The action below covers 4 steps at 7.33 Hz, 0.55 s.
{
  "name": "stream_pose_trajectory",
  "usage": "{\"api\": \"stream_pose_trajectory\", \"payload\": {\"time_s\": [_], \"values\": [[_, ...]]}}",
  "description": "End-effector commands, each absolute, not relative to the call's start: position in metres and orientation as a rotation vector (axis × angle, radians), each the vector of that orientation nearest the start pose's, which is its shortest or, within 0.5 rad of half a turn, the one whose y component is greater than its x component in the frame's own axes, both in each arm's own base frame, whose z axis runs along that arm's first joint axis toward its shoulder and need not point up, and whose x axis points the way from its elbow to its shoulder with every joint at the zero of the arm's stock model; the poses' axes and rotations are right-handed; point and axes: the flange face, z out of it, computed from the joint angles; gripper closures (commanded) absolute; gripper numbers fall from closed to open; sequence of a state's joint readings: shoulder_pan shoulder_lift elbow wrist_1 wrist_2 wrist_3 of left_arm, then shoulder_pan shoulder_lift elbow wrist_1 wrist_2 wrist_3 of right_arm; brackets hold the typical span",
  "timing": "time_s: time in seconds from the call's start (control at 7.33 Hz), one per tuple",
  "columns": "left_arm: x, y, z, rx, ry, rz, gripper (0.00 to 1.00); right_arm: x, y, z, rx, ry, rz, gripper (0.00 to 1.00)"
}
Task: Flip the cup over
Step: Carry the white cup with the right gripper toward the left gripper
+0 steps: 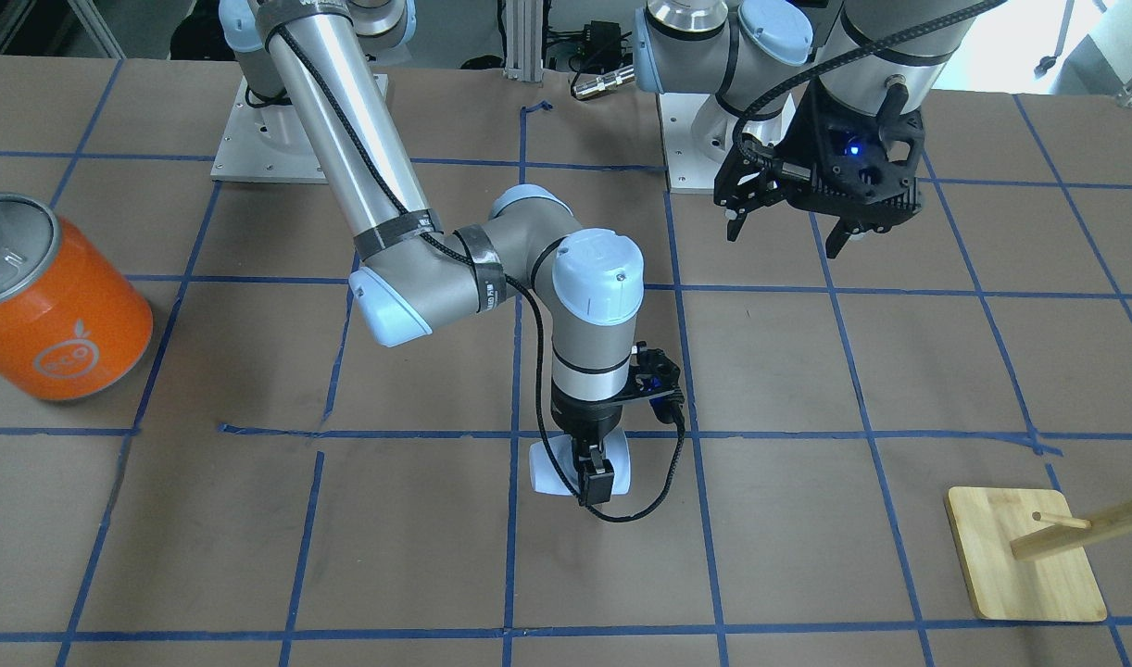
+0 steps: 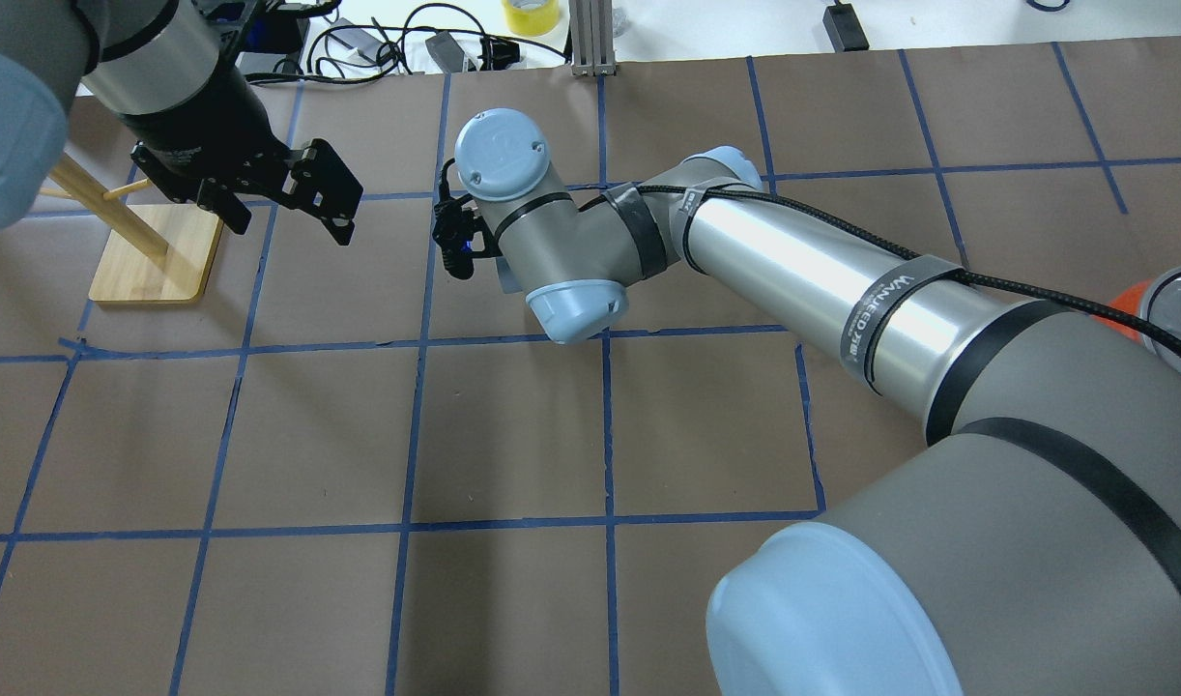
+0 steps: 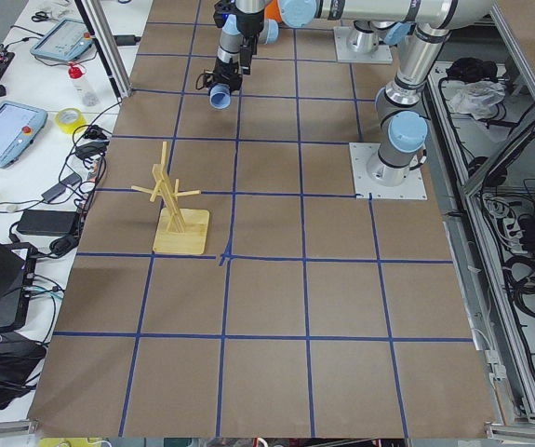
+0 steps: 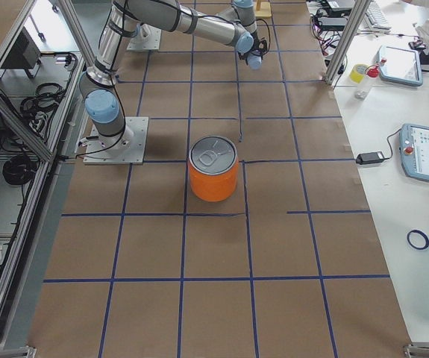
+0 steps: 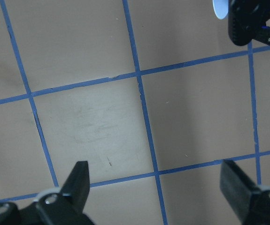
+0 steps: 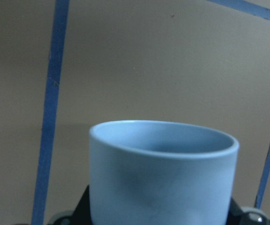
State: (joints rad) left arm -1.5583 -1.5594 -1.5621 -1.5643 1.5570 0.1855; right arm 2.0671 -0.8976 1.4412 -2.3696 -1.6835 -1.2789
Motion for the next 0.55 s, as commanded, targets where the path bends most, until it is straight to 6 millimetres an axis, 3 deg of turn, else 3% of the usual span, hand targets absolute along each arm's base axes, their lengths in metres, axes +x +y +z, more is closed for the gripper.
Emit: {"api": "stream_pose_trajectory", "payload": {"time_s": [0.0, 0.14, 0.41], "values": [[-0.1287, -0.4909, 0.4985, 0.273, 3.14, -0.045, 0.0, 0.4588, -0.5728, 0.2067, -2.571, 2.067, -0.308, 0.67], [-0.1287, -0.4909, 0.4985, 0.273, 3.14, -0.045, 0.0, 0.459, -0.573, 0.2022, -2.564, 2.07, -0.3, 0.57], [-0.1285, -0.4903, 0.4991, 0.273, 3.139, -0.045, 0.0, 0.4617, -0.571, 0.2, -2.559, 2.072, -0.297, 0.5]]}}
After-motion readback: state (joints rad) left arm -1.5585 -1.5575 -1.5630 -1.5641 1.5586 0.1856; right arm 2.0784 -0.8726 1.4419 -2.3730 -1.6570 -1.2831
